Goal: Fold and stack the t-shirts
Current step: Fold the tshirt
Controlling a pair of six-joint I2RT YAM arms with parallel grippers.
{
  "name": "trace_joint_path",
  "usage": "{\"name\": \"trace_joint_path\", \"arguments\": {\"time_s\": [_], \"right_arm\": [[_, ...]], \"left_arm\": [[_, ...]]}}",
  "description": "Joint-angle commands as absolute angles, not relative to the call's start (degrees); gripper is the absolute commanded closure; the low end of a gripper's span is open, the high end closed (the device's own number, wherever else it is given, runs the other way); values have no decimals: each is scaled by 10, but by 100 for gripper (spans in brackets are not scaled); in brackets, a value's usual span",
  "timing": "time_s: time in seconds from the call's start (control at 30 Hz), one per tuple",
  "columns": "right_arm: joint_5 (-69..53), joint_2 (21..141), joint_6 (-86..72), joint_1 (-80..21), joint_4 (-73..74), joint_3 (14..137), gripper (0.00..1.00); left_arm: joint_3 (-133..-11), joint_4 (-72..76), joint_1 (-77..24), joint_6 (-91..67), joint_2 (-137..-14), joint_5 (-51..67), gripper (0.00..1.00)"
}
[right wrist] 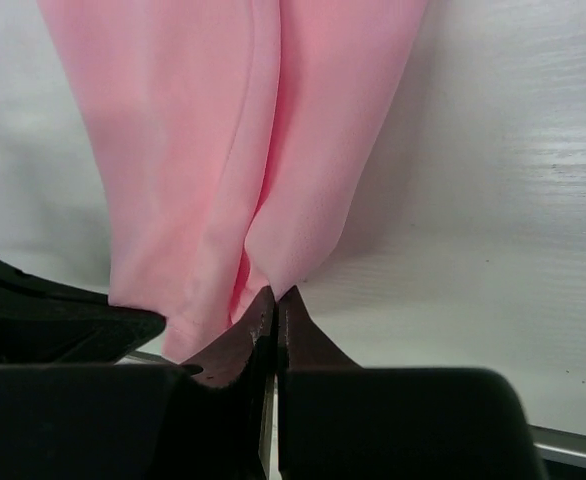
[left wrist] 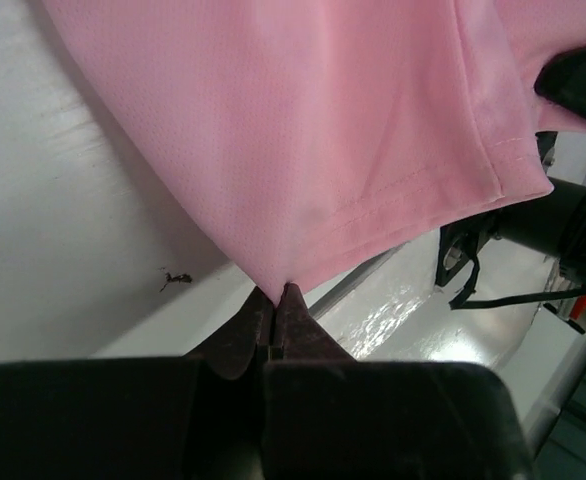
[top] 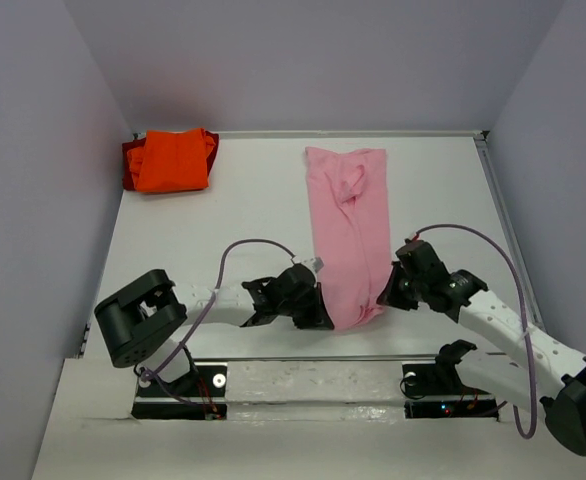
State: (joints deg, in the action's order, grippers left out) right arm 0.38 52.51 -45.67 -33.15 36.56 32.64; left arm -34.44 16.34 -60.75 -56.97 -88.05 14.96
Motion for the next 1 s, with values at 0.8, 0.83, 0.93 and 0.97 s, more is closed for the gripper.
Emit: {"name": "trace_joint_path", "arguments": {"time_s": [0.8, 0.83, 0.93, 0.97], "right_arm": [[180, 683, -466, -337, 288, 441, 100], [185, 693, -465, -337, 284, 445, 100], [197, 717, -459, -337, 279, 466, 100], [199, 722, -454, -337, 279, 472, 100]], "left_arm": [[-628, -25, -435, -353, -950, 102, 100], [-644, -32, -431, -341, -959, 105, 100], [-667, -40, -425, -326, -994, 108, 100], [-672, -42, -424, -324, -999, 110, 100]]}}
